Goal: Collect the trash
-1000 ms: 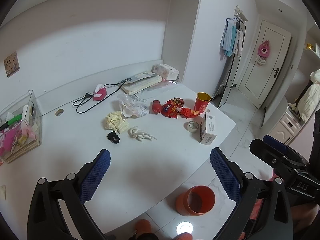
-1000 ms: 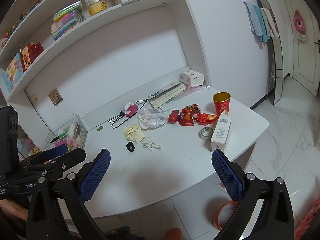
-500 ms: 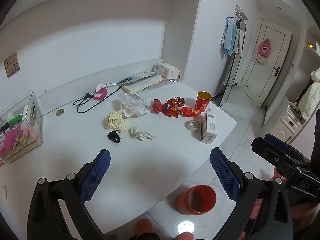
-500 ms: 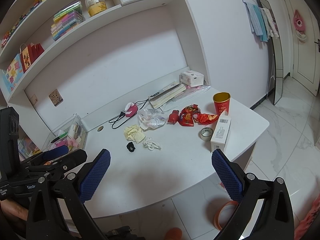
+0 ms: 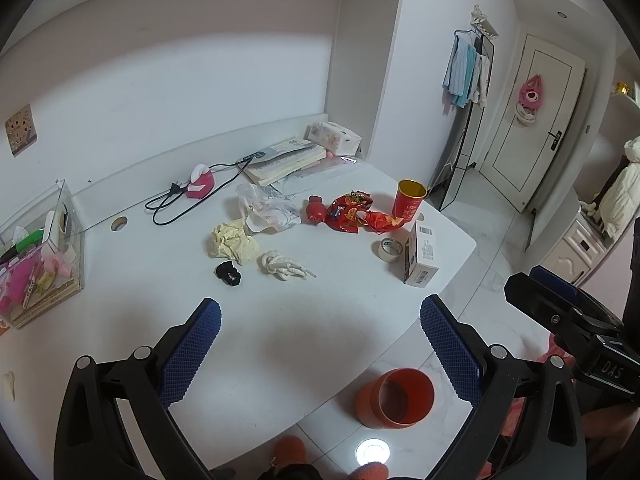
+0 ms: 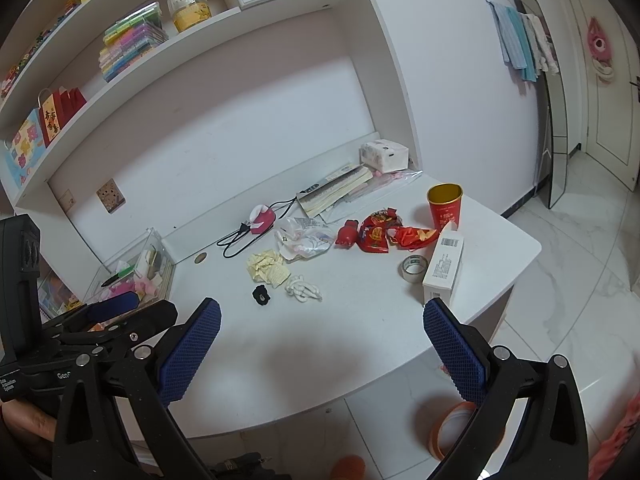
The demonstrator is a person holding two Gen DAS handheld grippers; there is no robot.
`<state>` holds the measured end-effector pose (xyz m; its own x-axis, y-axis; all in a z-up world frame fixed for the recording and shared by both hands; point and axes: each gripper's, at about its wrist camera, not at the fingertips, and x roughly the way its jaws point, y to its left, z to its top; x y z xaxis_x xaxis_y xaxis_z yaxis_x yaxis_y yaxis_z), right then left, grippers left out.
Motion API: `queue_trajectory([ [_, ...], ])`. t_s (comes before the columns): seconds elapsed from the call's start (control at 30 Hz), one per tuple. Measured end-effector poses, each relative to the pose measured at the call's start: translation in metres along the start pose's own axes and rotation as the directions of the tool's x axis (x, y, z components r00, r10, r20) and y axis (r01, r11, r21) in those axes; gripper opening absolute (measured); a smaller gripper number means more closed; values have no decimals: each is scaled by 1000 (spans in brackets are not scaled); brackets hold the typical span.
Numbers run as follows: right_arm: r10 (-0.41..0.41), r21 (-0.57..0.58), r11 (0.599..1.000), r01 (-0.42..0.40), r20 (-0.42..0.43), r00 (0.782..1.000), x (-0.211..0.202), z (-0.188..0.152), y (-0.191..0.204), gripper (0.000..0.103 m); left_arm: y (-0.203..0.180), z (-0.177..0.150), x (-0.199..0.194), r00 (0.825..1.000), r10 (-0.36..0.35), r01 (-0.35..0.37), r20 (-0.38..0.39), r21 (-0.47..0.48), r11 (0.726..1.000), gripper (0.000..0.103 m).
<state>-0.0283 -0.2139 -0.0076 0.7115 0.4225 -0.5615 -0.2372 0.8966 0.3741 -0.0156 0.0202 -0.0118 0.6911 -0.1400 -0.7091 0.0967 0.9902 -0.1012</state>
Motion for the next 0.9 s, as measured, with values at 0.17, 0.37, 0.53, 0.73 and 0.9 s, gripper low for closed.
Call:
queue_trajectory([
  [0.17,3,1,1000,-3,-7,1000,8,2,2,99,3,5,6,1000,1,-1,-14,2,1000,98],
  [0.37,5,-8,1000,-5,-16,1000,18,4,8,99,10,11,11,1000,9,-8,-21,11,1000,98],
  [0.53,16,-29,999,-17,-27,1000,30,12,17,99,21,18,16,999,30,-29,-31,32,999,98],
  [0.73,41,-52,998,-44,-68,997,62,19,29,99,45,25,34,996,62,-59,-67,49,997,98],
  [0.9,43,-80,996,-49,-73,996,87,24,42,99,69,30,51,992,81,-77,-97,45,996,98],
])
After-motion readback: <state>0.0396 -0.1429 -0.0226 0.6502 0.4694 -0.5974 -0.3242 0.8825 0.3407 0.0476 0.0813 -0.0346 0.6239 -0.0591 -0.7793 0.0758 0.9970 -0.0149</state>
